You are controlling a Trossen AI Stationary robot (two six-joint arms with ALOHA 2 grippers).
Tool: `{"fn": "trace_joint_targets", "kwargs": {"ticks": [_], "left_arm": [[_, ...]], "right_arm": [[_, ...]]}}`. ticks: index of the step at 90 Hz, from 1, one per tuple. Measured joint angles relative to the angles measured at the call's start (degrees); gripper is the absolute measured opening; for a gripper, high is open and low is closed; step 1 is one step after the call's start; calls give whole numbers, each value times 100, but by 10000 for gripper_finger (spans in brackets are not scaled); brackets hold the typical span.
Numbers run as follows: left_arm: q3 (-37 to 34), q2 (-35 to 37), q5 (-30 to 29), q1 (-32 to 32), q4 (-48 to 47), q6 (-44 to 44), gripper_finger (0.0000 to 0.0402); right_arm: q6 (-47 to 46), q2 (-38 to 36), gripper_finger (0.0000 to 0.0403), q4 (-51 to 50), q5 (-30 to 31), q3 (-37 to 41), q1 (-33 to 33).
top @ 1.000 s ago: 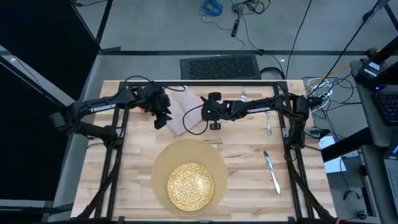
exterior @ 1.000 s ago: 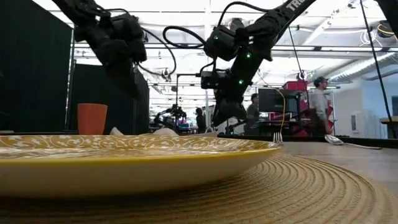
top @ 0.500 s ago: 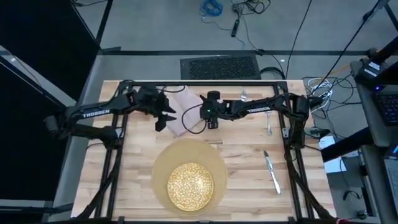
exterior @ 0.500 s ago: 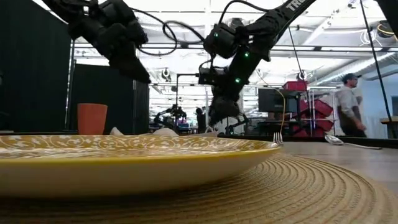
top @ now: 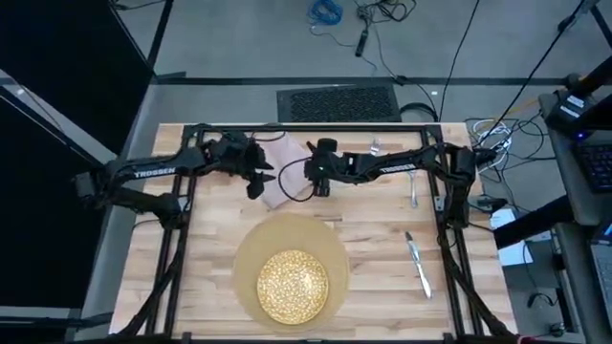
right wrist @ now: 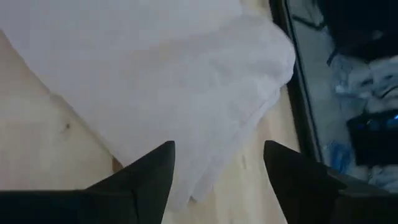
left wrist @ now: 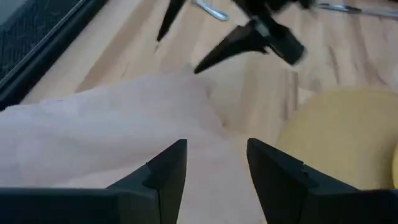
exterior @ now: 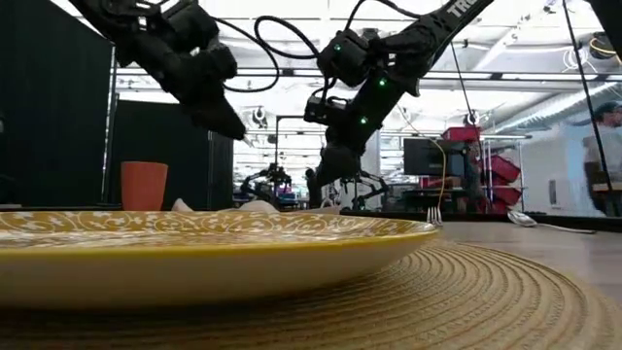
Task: Set table place
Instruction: Fold the light orange napkin on the table
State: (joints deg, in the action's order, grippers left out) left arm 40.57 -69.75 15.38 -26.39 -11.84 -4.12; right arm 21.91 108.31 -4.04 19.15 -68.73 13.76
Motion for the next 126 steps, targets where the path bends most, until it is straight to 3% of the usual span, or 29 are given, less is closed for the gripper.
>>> {"fn": "trace_joint_targets", "kwargs": {"ticks": [11, 34, 58, 105, 126], "left_arm": [[3, -62, 8, 70, 60, -190, 154], [3, -79, 13, 343, -120, -224, 154], [3, -494, 17, 548, 570, -538, 154], [3, -556, -241, 535, 623, -582, 154], [3, -556, -243, 537, 584, -540, 154]], "right_arm": [[-399, 0, 231, 79, -5, 0, -38], [809, 0, 231, -283, 16, 0, -160], [1432, 1, 231, -1131, -17, 0, -118], [1331, 105, 230, -1037, -829, 2, 243], [1376, 273, 197, -1138, -1035, 11, 278]]}}
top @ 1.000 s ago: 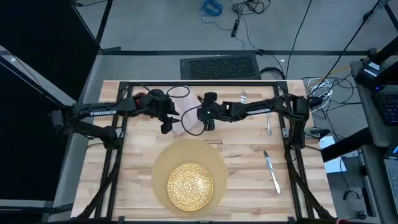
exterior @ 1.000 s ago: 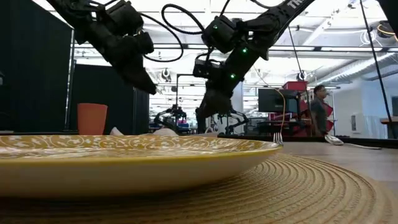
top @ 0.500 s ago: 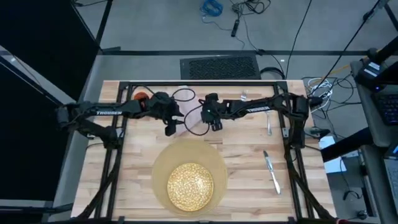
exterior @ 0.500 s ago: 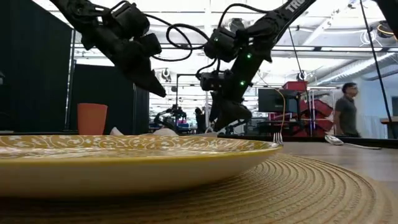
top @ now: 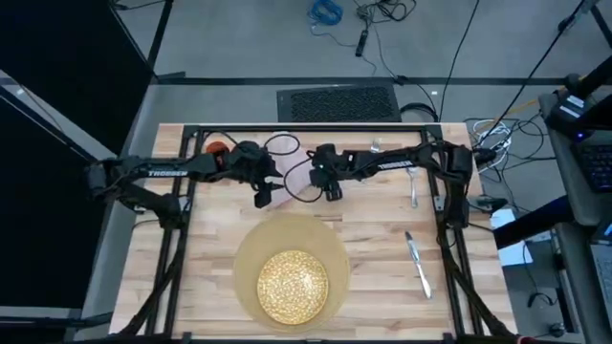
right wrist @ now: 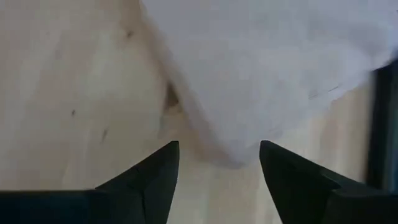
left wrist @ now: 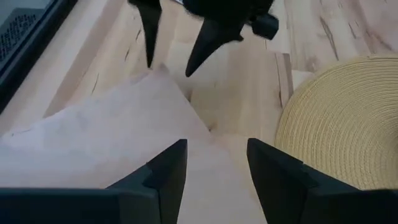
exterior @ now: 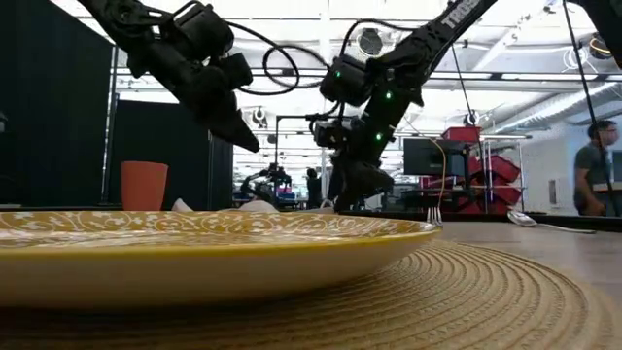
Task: Set table place
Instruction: Fold the light orange napkin on the table
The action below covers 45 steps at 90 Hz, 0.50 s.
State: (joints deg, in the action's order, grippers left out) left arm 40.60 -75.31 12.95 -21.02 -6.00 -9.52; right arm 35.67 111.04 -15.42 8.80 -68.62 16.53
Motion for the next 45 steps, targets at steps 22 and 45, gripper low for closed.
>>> {"fn": "trace_joint_targets", "kwargs": {"ticks": [22, 45], "left_arm": [[0, 0, -23, 0, -53, -6, 154], [0, 0, -152, 0, -57, -31, 154]], "right_arm": [[58, 148, 157, 96, 299, -2, -7], [287, 121, 32, 396, 805, -6, 2]]}}
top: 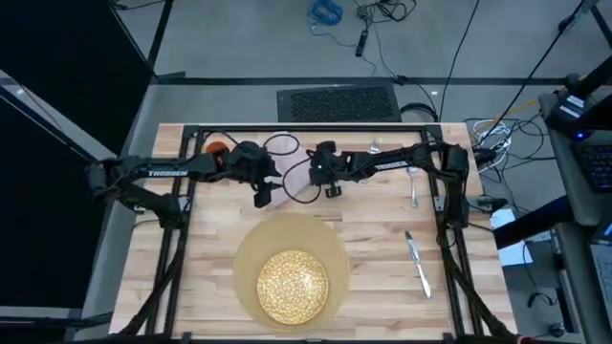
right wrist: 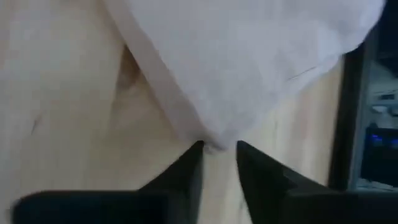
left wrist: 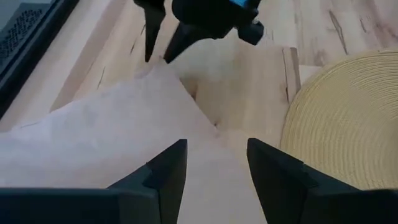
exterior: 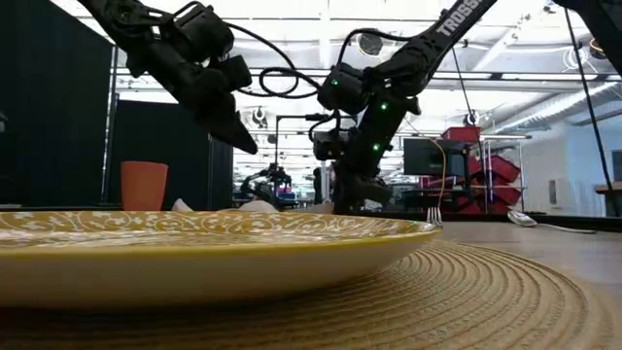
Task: Set table place
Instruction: Fold the light orange napkin on the table
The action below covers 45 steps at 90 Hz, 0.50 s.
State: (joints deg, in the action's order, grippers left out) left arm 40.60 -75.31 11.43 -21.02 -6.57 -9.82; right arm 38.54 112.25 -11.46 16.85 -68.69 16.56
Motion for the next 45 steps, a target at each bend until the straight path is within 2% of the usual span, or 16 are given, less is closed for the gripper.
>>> {"fn": "trace_joint_targets", "kwargs": {"ticks": [6, 45], "left_arm": [[0, 0, -1, 0, 0, 5, 154], [0, 0, -1, 0, -32, 33, 154]], "right_arm": [[28, 0, 9, 43, -58, 0, -2], [-22, -33, 0, -279, -3, -40, -15]]}}
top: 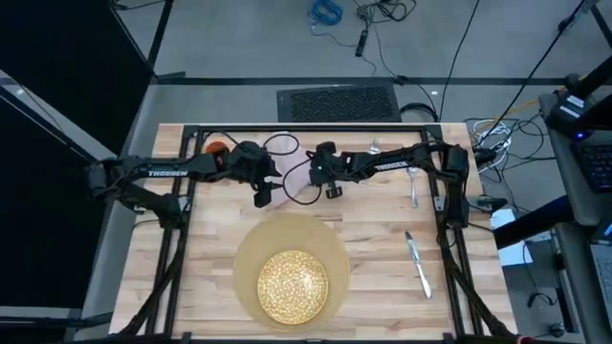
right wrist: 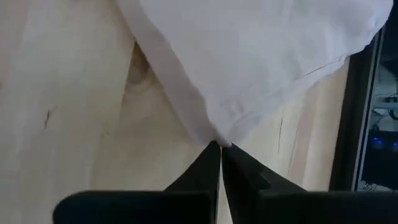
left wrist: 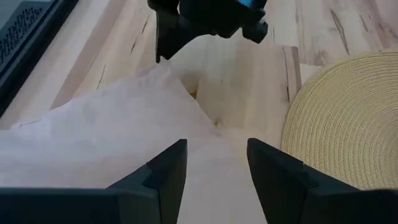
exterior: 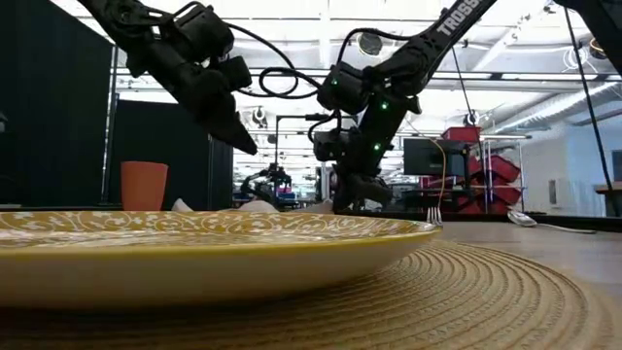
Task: Set table place
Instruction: Fold the light orange napkin on the table
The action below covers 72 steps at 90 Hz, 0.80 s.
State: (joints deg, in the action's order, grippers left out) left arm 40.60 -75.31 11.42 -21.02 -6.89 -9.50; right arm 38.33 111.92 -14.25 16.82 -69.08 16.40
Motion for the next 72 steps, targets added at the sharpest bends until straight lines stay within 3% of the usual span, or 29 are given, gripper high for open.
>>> {"fn": "trace_joint_targets", "kwargs": {"ticks": [31, 53, 72], "left_arm": [[2, 0, 0, 0, -40, 2, 154], [7, 0, -278, -2, -305, -53, 154], [7, 0, -339, -2, -66, -177, 154]], "right_arm": [[444, -9, 0, -549, 596, -692, 171], [-91, -9, 2, -1205, 551, -754, 169], [-207, -9, 47, -971, 303, -789, -100]]}}
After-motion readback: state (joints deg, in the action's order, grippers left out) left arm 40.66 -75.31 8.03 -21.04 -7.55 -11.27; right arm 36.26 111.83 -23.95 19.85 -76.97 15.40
